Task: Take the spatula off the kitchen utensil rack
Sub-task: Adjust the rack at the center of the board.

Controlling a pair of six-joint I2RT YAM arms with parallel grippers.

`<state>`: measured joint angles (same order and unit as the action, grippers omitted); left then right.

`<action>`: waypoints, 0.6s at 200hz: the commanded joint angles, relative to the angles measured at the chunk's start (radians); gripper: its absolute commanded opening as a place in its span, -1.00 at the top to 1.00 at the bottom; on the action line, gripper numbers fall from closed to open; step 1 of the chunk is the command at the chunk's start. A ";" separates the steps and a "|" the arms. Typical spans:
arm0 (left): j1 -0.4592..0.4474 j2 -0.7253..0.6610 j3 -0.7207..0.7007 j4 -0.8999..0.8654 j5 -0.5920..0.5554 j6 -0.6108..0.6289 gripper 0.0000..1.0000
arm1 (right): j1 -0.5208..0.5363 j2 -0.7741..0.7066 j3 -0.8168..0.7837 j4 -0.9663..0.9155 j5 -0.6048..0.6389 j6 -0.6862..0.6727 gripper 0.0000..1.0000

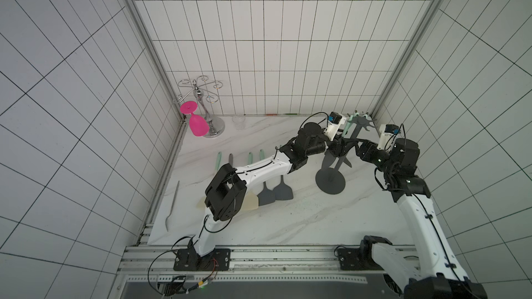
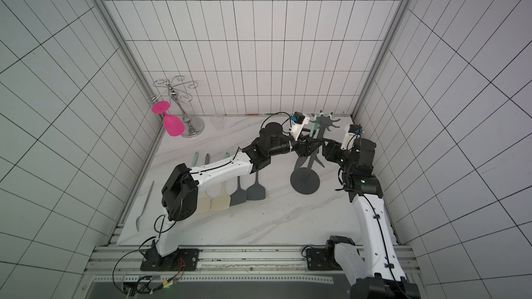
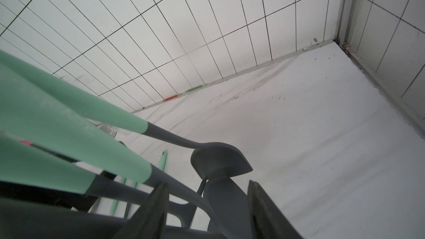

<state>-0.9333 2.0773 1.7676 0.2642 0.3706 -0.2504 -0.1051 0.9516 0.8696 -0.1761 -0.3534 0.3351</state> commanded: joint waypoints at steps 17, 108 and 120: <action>-0.004 0.042 0.059 -0.035 0.050 0.037 0.00 | 0.024 0.002 -0.069 0.166 0.005 -0.017 -0.19; 0.030 -0.005 -0.007 -0.050 0.095 0.036 -0.08 | 0.000 -0.036 0.038 -0.108 0.190 0.033 -0.18; 0.036 -0.018 -0.028 -0.037 0.116 0.031 -0.08 | -0.002 -0.039 0.095 -0.165 0.197 0.035 -0.18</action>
<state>-0.9138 2.0918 1.7931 0.2440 0.4404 -0.2169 -0.0982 0.9394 0.8330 -0.2008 -0.2123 0.3546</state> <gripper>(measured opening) 0.541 0.589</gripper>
